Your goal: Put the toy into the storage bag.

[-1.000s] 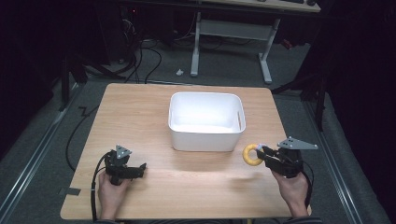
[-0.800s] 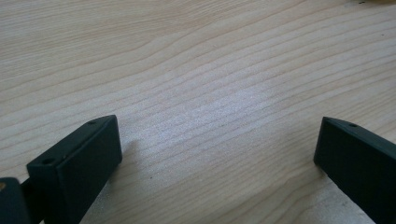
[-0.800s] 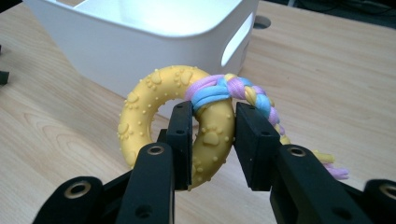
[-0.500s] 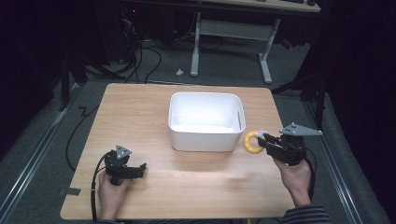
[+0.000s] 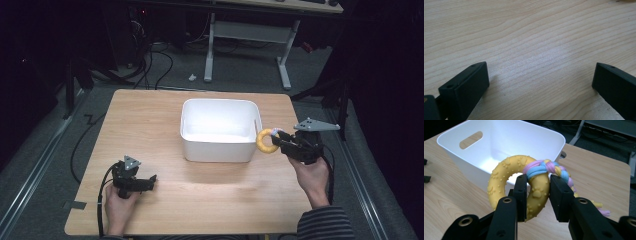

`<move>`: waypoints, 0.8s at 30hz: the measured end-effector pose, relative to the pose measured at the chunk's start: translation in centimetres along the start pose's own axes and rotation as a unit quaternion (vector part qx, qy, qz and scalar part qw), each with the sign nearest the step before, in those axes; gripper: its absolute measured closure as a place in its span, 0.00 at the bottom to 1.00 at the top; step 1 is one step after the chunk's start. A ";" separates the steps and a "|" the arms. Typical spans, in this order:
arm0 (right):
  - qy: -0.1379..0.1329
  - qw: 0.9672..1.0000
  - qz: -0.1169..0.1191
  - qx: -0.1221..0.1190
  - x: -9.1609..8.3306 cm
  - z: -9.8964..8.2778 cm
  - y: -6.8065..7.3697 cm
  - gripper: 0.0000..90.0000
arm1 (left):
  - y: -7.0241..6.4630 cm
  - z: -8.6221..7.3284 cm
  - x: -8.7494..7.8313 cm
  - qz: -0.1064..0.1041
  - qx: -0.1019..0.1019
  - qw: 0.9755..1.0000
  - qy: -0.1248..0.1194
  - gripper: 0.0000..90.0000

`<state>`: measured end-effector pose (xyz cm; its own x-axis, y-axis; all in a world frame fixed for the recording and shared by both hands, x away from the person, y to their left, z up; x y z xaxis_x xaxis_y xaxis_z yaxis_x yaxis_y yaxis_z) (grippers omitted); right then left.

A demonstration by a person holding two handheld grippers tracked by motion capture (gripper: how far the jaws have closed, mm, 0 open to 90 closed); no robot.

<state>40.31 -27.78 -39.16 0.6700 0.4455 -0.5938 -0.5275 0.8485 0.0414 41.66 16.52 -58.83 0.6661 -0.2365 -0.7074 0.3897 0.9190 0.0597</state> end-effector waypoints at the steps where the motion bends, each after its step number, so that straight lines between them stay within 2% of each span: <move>1: 0.000 1.000 0.000 0.000 0.0 0.0 0.0 0.77 | 0.0 0.0 0.0 0.000 0.000 1.000 0.000 0.01; 9: 0.004 1.000 0.001 -0.018 0.9 2.0 0.6 0.76 | 0.0 0.0 0.0 0.000 0.000 1.000 0.000 0.01; 24: 0.009 1.000 0.008 -0.026 3.1 4.6 1.3 0.77 | 0.0 0.0 0.0 0.000 0.000 1.000 0.000 0.01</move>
Point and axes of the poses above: each handheld gripper's, and its own axes: x roughly forward along the jaws, z roughly out of its top, y roughly to its left, the point moved 7 cm from there along x, roughly forward along the jaws, and after that the axes turned 6 degrees about z, right-handed, at the moved point
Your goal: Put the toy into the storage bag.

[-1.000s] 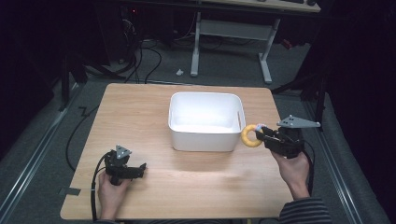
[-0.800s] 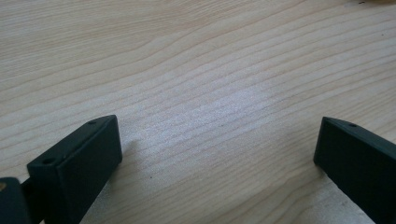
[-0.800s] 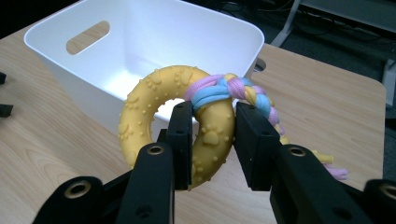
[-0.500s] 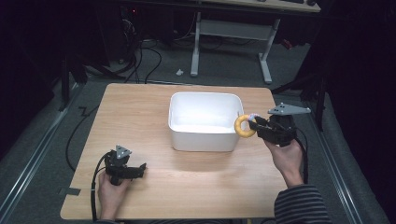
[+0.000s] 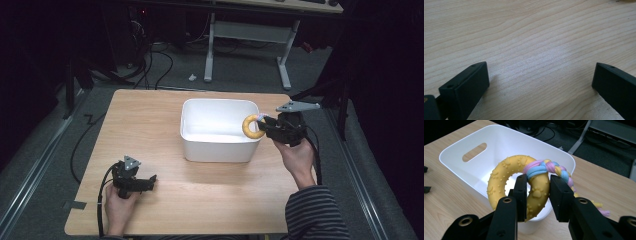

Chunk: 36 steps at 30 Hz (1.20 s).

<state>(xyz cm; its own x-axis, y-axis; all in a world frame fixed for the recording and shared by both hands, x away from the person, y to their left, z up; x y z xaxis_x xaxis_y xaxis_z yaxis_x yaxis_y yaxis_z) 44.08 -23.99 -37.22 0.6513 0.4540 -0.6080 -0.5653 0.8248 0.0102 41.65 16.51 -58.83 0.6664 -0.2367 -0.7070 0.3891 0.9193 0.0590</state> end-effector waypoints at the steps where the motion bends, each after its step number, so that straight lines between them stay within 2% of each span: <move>1: 0.001 1.000 0.001 0.000 0.1 0.1 0.1 0.76 | 0.0 0.0 0.0 0.000 0.000 1.000 0.000 0.01; 11: 0.007 1.000 0.007 -0.006 1.8 1.1 0.8 0.76 | 0.0 0.0 0.0 0.000 0.000 1.000 0.000 0.01; 30: 0.024 0.999 0.023 -0.004 5.0 1.8 1.8 0.76 | 0.0 0.0 0.0 0.000 0.000 1.000 0.000 0.02; 36: 0.029 0.999 0.029 -0.011 6.1 1.8 2.4 0.76 | 0.0 0.0 0.0 0.000 0.000 1.000 0.000 0.02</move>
Point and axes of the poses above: each handheld gripper's, and its own axes: x roughly forward along the jaws, z roughly out of its top, y roughly to its left, the point moved 7 cm from there along x, roughly forward along the jaws, and after that the axes turned 6 degrees about z, right-handed, at the moved point
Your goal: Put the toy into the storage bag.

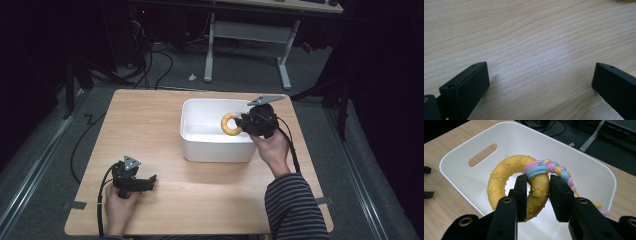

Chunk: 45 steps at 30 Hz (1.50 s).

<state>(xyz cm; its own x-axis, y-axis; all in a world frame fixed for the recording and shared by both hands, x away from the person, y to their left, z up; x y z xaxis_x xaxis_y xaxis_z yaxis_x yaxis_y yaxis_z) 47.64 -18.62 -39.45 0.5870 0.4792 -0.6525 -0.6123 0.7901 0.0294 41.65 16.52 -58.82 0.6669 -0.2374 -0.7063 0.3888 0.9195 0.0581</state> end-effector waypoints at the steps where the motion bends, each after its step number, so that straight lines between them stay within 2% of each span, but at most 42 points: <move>1: 0.003 1.000 0.001 0.003 0.2 0.0 0.1 0.76 | 0.0 0.0 0.0 0.000 0.001 1.000 0.000 0.02; 8: 0.021 1.000 0.001 0.002 1.5 -0.4 0.3 0.76 | 0.0 0.0 0.0 0.000 0.001 1.000 0.000 0.02; 17: 0.029 0.999 0.011 0.009 2.4 -0.9 0.5 0.76 | 0.0 0.0 0.0 0.000 0.000 1.000 0.000 0.02; 22: 0.044 0.999 0.014 0.012 3.1 -1.4 0.6 0.76 | 0.0 0.0 0.0 0.000 0.000 1.000 0.000 0.02; 33: 0.061 0.998 0.023 0.017 3.3 -2.1 0.7 0.76 | 0.0 0.0 0.0 0.000 0.000 1.000 0.000 0.02; 45: 0.058 0.998 0.030 0.020 3.1 -2.3 0.7 0.76 | 0.0 0.0 0.0 0.000 0.000 1.000 0.000 0.02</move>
Point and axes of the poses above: each handheld gripper's, and its own axes: x roughly forward along the jaws, z roughly out of its top, y roughly to its left, the point moved 7 cm from there along x, roughly forward along the jaws, and after that the axes turned 6 degrees about z, right-handed, at the moved point
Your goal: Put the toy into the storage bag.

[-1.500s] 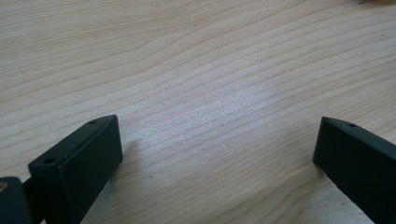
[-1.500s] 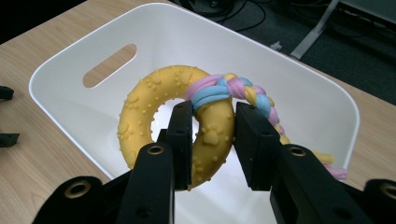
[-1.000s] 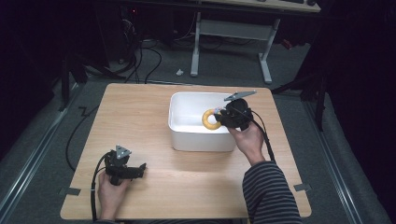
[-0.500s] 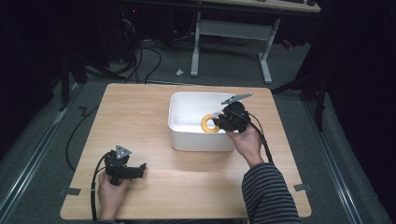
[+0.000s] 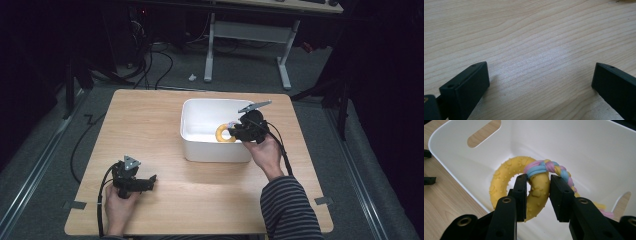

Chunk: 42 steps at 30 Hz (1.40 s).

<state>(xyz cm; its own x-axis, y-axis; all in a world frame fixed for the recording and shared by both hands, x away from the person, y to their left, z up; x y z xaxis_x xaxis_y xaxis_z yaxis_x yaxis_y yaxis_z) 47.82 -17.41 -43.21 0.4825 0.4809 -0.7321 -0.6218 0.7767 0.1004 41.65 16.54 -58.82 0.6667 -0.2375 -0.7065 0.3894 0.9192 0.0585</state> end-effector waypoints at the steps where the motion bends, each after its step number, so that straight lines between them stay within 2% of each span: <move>1: 0.000 1.000 0.000 0.000 0.0 0.0 0.0 0.76 | 0.0 0.0 0.0 0.000 0.000 1.000 0.000 0.02; 4: -0.012 1.000 0.000 0.001 -0.4 0.0 -0.1 0.66 | 0.0 0.0 0.0 0.000 0.000 1.000 0.000 0.02; 8: -0.025 1.000 -0.005 0.007 -1.3 -0.1 -0.5 0.62 | 0.0 0.0 0.0 0.000 0.000 1.000 -0.001 0.02; 17: -0.047 0.998 -0.028 0.011 -3.6 -0.6 -1.5 0.62 | 0.0 0.0 0.0 0.000 -0.001 1.000 -0.001 0.02; 31: -0.071 0.996 -0.038 0.033 -6.6 -2.3 -3.1 0.64 | 0.0 0.0 0.0 0.000 -0.001 1.000 -0.001 0.02; 42: -0.082 0.995 -0.048 0.033 -8.4 -2.8 -3.5 0.64 | 0.0 0.0 0.0 0.000 -0.001 1.000 -0.001 0.02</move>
<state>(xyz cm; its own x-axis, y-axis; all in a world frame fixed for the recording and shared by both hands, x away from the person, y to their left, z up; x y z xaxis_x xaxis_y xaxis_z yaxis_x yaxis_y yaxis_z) 44.19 -25.31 -39.31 0.6351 0.4596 -0.6208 -0.5294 0.8442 0.0833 41.65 16.53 -58.80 0.6679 -0.2373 -0.7054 0.3883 0.9197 0.0582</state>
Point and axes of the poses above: each handheld gripper's, and its own axes: x roughly forward along the jaws, z roughly out of its top, y roughly to its left, the point moved 7 cm from there along x, roughly forward along the jaws, and after that the axes turned 6 degrees about z, right-handed, at the moved point
